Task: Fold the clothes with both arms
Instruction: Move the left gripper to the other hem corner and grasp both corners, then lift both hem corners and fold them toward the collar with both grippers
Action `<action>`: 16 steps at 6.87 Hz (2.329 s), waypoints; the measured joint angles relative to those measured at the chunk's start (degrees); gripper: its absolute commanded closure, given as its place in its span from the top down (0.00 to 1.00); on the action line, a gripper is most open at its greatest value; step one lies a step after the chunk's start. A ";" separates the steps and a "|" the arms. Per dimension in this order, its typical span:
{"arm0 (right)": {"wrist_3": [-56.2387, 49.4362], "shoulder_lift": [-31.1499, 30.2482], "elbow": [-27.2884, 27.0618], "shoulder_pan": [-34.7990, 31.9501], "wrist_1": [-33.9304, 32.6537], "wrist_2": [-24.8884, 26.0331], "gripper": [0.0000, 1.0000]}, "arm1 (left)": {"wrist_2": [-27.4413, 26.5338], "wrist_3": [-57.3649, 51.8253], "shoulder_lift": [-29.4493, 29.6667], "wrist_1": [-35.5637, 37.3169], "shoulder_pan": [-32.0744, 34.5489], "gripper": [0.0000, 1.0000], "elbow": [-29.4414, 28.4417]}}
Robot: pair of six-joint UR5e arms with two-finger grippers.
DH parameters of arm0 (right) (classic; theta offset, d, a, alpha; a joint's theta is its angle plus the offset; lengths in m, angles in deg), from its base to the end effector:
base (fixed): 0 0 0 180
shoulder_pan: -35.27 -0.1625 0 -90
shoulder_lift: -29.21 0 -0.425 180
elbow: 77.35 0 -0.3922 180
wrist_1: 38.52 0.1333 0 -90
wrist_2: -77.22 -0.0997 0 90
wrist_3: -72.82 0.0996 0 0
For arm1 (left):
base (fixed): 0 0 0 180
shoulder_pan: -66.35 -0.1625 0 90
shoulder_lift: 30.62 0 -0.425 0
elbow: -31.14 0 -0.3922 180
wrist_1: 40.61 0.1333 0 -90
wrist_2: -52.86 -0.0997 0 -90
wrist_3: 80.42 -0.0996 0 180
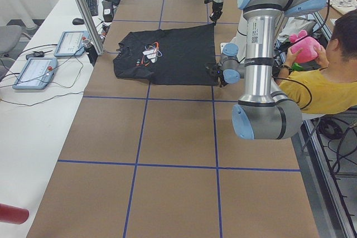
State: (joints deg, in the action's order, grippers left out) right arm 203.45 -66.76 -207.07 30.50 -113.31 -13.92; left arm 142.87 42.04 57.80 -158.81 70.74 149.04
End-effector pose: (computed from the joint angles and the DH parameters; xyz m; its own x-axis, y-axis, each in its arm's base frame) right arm -0.4101 -0.1660 0.3575 0.4522 0.6910 0.5639 -0.4778 0.7215 -0.5011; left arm 0.4672 -0.1695 0.3901 0.4473 -0.5726 -0.6870 0.3751 0.8175 -0.4371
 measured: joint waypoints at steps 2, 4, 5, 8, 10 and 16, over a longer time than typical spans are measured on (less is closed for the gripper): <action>0.01 -0.03 0.02 0.00 -0.02 0.00 0.00 | -0.05 -0.02 -0.28 0.48 0.06 0.00 0.70; -0.02 -0.07 0.02 -0.05 -0.02 0.00 0.00 | -0.02 -0.04 -2.70 0.58 0.02 0.00 4.07; -0.03 -0.08 -0.14 -0.08 -0.01 -0.02 0.00 | -0.02 -0.08 -3.90 0.60 0.02 0.00 6.05; -0.03 -2.32 -3.92 -0.22 -0.21 -1.82 0.00 | 0.31 -0.13 -5.32 0.60 -0.02 0.00 12.33; 0.03 -5.33 -8.42 -0.23 -0.31 -4.67 0.00 | 0.81 -0.11 -6.64 0.60 -0.03 0.00 17.63; -3.70 1.70 -7.64 -21.23 -6.83 -16.40 0.00 | 7.54 -9.62 3.68 0.74 19.63 0.00 16.55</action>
State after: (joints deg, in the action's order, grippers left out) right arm 199.75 -65.06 -214.71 9.27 -120.14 -30.31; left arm 150.41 32.42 61.48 -158.07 90.37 165.59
